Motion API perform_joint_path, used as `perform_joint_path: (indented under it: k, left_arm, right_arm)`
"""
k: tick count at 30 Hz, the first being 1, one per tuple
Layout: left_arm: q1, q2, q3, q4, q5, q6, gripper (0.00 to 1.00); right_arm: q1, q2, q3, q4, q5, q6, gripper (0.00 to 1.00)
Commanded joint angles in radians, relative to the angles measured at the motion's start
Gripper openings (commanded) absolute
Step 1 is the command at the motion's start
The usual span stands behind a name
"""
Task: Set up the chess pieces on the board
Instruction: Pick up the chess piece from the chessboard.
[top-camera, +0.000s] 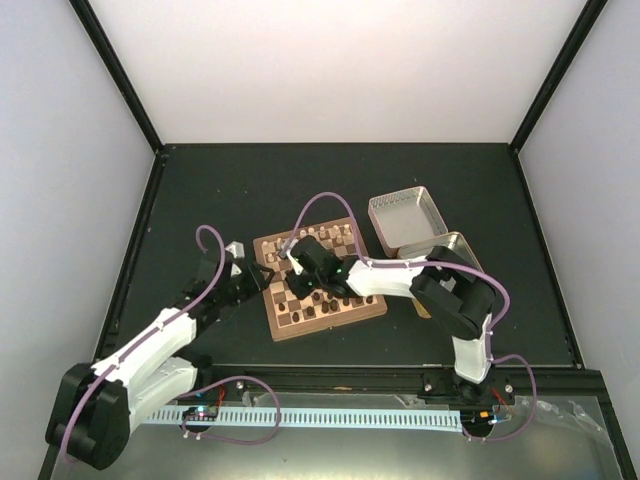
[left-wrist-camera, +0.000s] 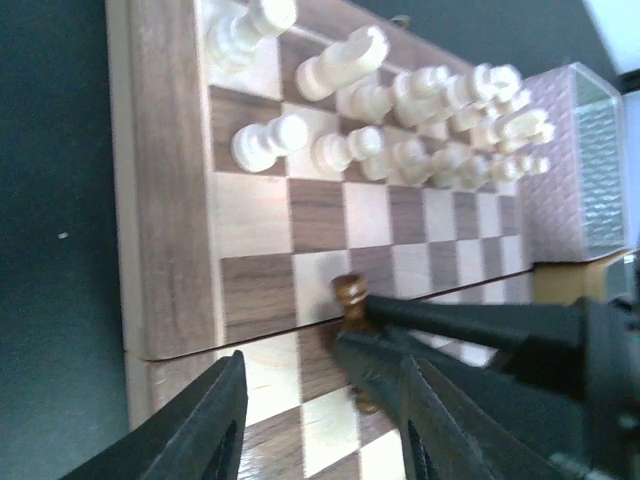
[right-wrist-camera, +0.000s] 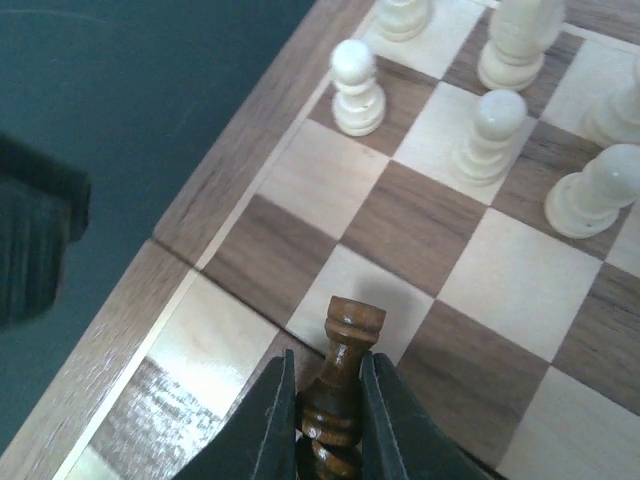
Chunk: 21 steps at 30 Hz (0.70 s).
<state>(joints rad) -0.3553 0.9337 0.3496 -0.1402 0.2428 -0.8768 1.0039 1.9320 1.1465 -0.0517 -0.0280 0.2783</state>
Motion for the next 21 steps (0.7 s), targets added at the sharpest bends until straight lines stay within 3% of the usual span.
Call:
perform_joint_path:
  k: [1,6,14,17,21]
  left_arm:
    - [0.027,-0.055,-0.027,0.113,0.089,-0.053,0.47]
    - [0.043,-0.052,-0.052,0.2,0.188,-0.074,0.53]
    - [0.067,0.027,-0.041,0.292,0.332,-0.109,0.54]
    - [0.08,0.07,-0.036,0.308,0.357,-0.122,0.48]
    - [0.087,0.102,-0.047,0.371,0.359,-0.152,0.32]
  right_arm:
    - [0.004,-0.075,-0.07,0.199,-0.071,-0.099,0.08]
    - [0.004,-0.131,-0.146,0.327,-0.097,-0.143,0.08]
    - [0.004,-0.162,-0.21,0.433,-0.146,-0.188,0.08]
    - [0.004,-0.171,-0.226,0.454,-0.158,-0.192,0.07]
    - [0.004,-0.171,-0.239,0.466,-0.171,-0.195,0.08]
